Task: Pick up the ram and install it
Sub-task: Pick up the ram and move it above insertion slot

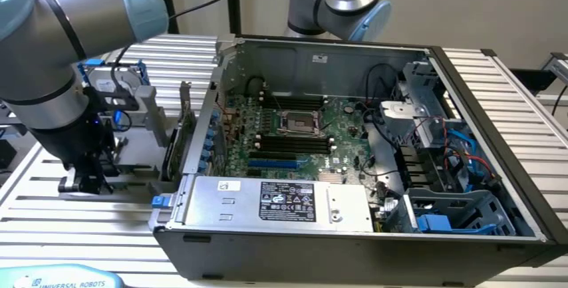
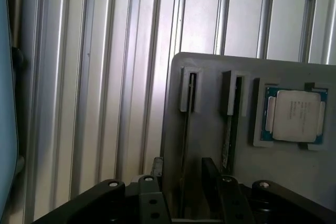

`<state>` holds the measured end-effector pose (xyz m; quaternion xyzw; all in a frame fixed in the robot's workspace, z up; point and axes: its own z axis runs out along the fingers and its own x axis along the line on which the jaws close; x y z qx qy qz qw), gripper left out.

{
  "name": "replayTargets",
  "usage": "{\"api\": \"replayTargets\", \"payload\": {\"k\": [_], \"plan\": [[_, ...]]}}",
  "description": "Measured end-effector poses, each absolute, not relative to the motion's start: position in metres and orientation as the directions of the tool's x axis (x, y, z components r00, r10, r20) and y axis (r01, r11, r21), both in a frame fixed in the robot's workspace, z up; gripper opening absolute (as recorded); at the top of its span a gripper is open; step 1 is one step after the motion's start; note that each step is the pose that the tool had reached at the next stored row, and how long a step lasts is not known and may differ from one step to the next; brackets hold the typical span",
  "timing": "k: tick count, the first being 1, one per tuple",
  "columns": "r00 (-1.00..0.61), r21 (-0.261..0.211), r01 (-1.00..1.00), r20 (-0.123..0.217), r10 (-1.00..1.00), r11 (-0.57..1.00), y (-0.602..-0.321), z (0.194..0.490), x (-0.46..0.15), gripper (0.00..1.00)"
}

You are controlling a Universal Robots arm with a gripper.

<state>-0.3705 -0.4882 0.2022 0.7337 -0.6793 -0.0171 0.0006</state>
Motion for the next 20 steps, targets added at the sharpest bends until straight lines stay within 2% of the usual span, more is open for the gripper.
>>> {"api": "replayTargets", "payload": {"k": [5, 20], "plan": [[0.057, 0.045, -0.997, -0.026, -0.998, -0.058, -0.4882, 0.2006, -0.3705, 0.42], [0.043, 0.045, -0.998, -0.04, -0.998, -0.045, -0.4882, 0.1954, -0.366, 0.4]]}}
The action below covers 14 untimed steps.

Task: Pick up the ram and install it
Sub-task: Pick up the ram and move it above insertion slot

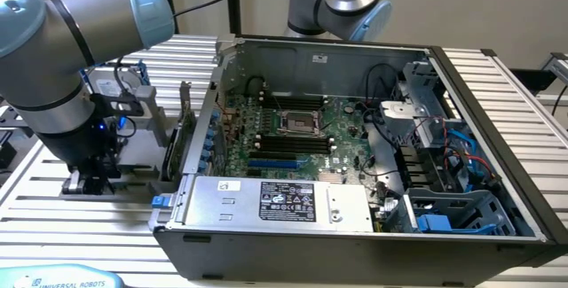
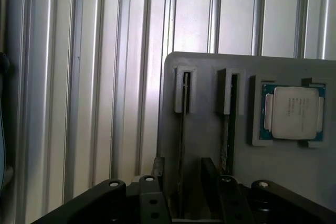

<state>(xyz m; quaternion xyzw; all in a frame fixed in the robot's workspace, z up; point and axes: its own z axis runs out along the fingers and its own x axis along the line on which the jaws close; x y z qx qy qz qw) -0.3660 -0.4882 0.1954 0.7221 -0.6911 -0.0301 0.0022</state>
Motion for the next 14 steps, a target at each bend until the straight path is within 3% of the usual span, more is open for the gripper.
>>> {"api": "replayTargets", "payload": {"k": [1, 2, 9, 10, 14], "plan": [[0.043, 0.045, -0.998, -0.041, -0.998, -0.045, -0.4883, 0.1954, -0.3659, 0.4], [0.042, 0.045, -0.998, -0.041, -0.998, -0.044, -0.4883, 0.1954, -0.3659, 0.33], [0.042, 0.045, -0.998, -0.041, -0.998, -0.044, -0.4885, 0.1954, -0.3659, 0.31], [0.042, 0.045, -0.998, -0.041, -0.998, -0.044, -0.4885, 0.1954, -0.3659, 0.24], [0.042, 0.045, -0.998, -0.043, -0.998, -0.044, -0.4889, 0.1954, -0.3659, 0.22]]}}
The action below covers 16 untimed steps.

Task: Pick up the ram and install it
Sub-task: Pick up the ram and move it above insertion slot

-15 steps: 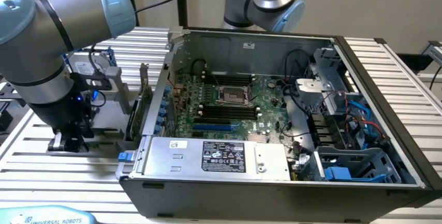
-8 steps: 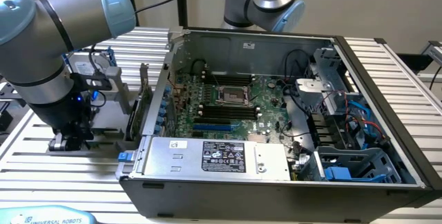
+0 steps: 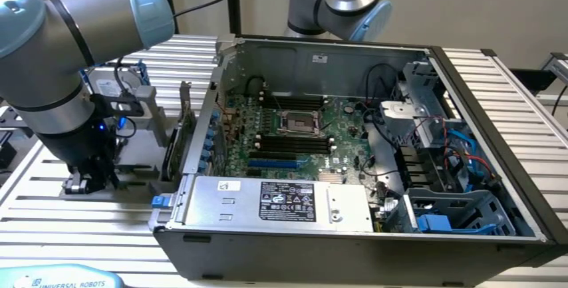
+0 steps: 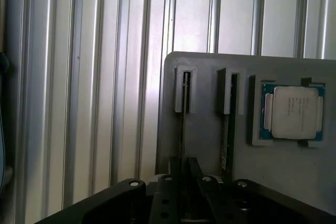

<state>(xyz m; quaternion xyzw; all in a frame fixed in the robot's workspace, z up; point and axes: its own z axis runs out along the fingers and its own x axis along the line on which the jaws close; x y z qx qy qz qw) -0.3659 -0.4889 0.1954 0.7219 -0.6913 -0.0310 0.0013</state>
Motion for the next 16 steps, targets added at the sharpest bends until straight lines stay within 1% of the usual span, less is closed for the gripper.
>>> {"api": "replayTargets", "payload": {"k": [1, 2, 16], "plan": [[0.042, 0.045, -0.998, -0.044, -0.998, -0.044, -0.4889, 0.1954, -0.3659, 0.22], [0.042, 0.045, -0.998, -0.044, -0.998, -0.044, -0.4889, 0.1954, -0.3659, 0.14], [0.042, 0.045, -0.998, -0.045, -0.998, -0.044, -0.489, 0.1971, -0.3659, 0.14]]}}
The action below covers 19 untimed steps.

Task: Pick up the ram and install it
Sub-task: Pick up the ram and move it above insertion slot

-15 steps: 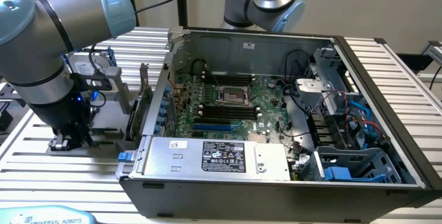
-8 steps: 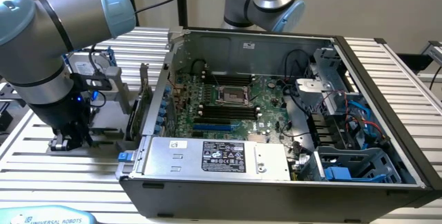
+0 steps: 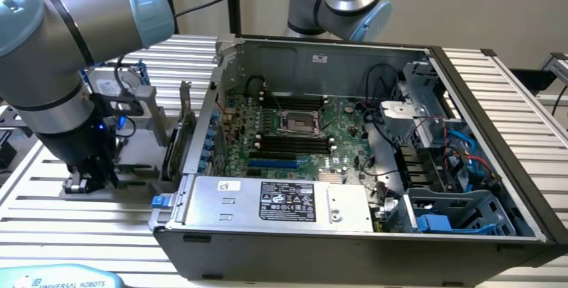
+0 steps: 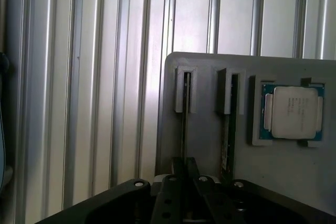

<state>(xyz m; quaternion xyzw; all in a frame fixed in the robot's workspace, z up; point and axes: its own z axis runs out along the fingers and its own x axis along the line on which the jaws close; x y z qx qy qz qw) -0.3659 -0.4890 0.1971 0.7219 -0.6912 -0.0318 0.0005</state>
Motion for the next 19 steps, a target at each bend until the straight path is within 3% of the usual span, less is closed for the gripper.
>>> {"api": "replayTargets", "payload": {"k": [10, 19], "plan": [[0.042, 0.045, -0.998, -0.048, -0.998, -0.044, -0.489, 0.215, -0.366, 0.14], [0.042, 0.045, -0.998, -0.048, -0.998, -0.045, -0.489, 0.253, -0.365, 0.14]]}}
